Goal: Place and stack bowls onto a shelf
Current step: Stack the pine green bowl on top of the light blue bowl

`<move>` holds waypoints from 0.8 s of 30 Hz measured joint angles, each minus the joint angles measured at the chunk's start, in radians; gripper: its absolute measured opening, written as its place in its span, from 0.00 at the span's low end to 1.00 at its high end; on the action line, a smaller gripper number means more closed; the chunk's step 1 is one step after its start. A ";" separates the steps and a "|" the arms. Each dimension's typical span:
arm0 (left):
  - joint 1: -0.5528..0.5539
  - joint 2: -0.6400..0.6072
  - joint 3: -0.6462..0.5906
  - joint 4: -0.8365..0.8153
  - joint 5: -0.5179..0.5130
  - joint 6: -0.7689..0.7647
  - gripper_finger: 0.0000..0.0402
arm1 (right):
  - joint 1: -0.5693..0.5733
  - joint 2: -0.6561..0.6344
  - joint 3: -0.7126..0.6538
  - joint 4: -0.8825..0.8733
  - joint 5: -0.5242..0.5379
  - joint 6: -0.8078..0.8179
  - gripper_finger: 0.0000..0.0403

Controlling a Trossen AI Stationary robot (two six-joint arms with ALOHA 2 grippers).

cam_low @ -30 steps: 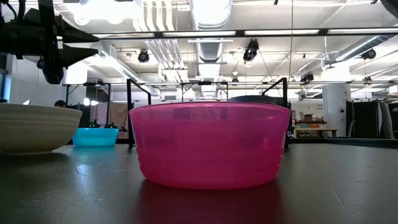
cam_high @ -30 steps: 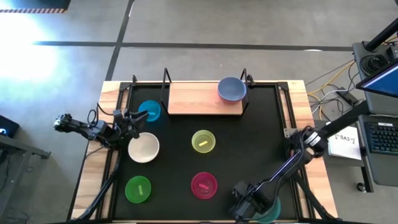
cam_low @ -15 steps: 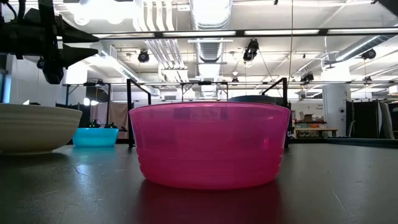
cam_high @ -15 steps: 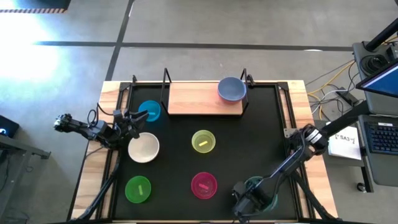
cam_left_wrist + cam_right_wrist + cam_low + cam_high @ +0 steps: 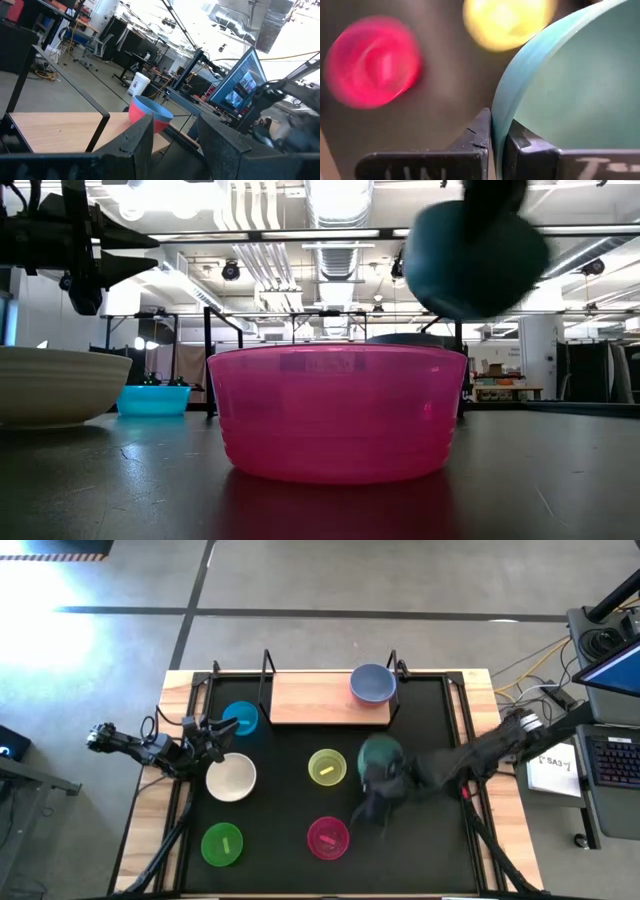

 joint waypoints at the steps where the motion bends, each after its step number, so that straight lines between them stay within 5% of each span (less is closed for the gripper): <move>1: 0.000 0.000 0.000 0.000 0.000 0.000 0.34 | -0.032 -0.024 0.000 -0.003 0.047 -0.046 0.02; 5: 0.000 0.000 0.000 -0.001 0.000 0.000 0.34 | -0.160 -0.099 0.000 0.023 0.189 -0.217 0.02; 11: 0.000 0.000 0.000 -0.001 0.000 0.000 0.34 | -0.369 -0.110 -0.002 0.117 0.253 -0.483 0.02; 18: 0.000 0.000 0.000 -0.002 0.000 0.000 0.34 | -0.594 -0.087 -0.002 0.194 0.125 -0.674 0.02; 24: 0.000 0.000 0.000 -0.008 0.000 0.000 0.34 | -0.678 -0.046 -0.002 0.296 0.018 -0.782 0.02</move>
